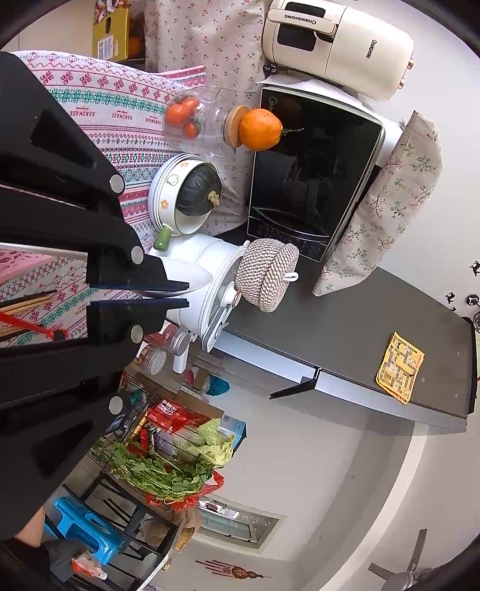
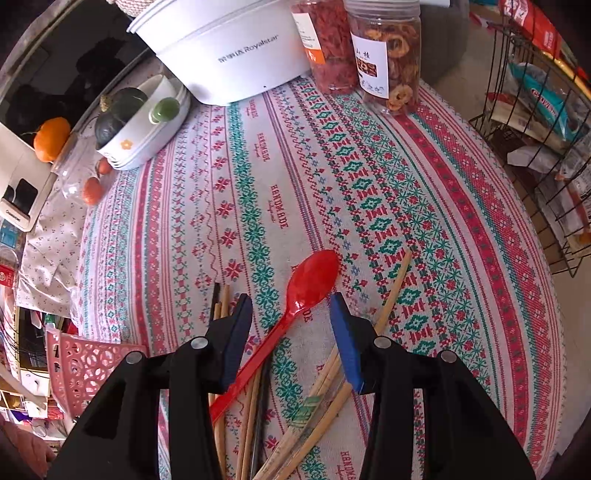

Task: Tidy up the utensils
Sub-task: 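Lower the white spoon into the pink basket with the left tool while the right tool lifts the red spoon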

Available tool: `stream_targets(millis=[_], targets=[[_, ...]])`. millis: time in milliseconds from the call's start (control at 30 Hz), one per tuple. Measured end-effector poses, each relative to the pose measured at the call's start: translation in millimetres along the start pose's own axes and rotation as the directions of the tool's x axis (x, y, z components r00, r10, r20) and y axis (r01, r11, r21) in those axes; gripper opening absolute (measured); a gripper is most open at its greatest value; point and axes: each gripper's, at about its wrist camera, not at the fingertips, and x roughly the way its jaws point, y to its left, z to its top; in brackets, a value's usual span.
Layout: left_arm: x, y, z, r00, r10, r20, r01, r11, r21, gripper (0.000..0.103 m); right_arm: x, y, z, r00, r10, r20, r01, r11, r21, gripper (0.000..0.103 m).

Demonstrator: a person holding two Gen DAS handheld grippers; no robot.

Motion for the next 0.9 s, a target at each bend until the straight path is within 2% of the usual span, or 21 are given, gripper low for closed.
stream_targets(millis=[100, 133, 233, 467, 633, 700, 733, 800, 833, 867, 900], targets=[[1, 2, -2, 1.0, 0.0, 0.005, 0.0, 1.0, 0.001, 0.003, 17, 3, 3, 0.998, -0.058, -0.003, 0.058, 0.998, -0.018, 0.043], [2, 3, -2, 1.0, 0.001, 0.008, -0.001, 1.0, 0.004, 0.003, 18, 7, 3, 0.996, -0.083, 0.028, 0.084, 0.996, -0.04, 0.031], [8, 9, -4, 1.0, 0.0, 0.012, 0.0, 1.0, 0.009, 0.003, 23, 14, 2, 0.99, -0.13, 0.049, 0.134, 0.987, -0.089, 0.027], [16, 19, -9, 1.0, 0.0, 0.026, 0.0, 1.0, -0.001, 0.003, 11, 8, 6, 0.991, -0.081, 0.107, 0.09, 0.993, -0.082, 0.026], [20, 24, -18, 0.999, 0.028, -0.02, -0.028, 1.0, -0.005, 0.004, -18, 12, 7, 0.983, -0.036, 0.182, 0.053, 0.995, -0.09, 0.027], [23, 26, -20, 0.998, 0.032, -0.061, -0.034, 0.999, -0.024, 0.012, -31, 15, 6, 0.977, -0.014, 0.213, 0.034, 0.995, -0.091, 0.027], [23, 26, -21, 0.996, 0.04, -0.077, -0.043, 0.999, -0.029, 0.02, -38, 16, 4, 0.974, -0.004, 0.228, 0.026, 0.995, -0.092, 0.027], [20, 24, -20, 0.994, 0.058, -0.094, -0.061, 0.998, -0.032, 0.04, -52, 18, 1, 0.966, 0.016, 0.259, 0.01, 0.995, -0.098, 0.027], [18, 22, -18, 0.993, 0.069, -0.098, -0.072, 0.997, -0.034, 0.06, -59, 18, -1, 0.961, 0.023, 0.274, 0.005, 0.995, -0.1, 0.027], [14, 20, -15, 0.992, 0.081, -0.097, -0.085, 0.996, -0.034, 0.074, -67, 20, -4, 0.957, 0.03, 0.288, 0.0, 0.995, -0.104, 0.027], [10, 17, -11, 0.992, 0.087, -0.096, -0.09, 0.995, -0.036, 0.077, -74, 21, -6, 0.953, 0.041, 0.301, -0.009, 0.994, -0.107, 0.027]])
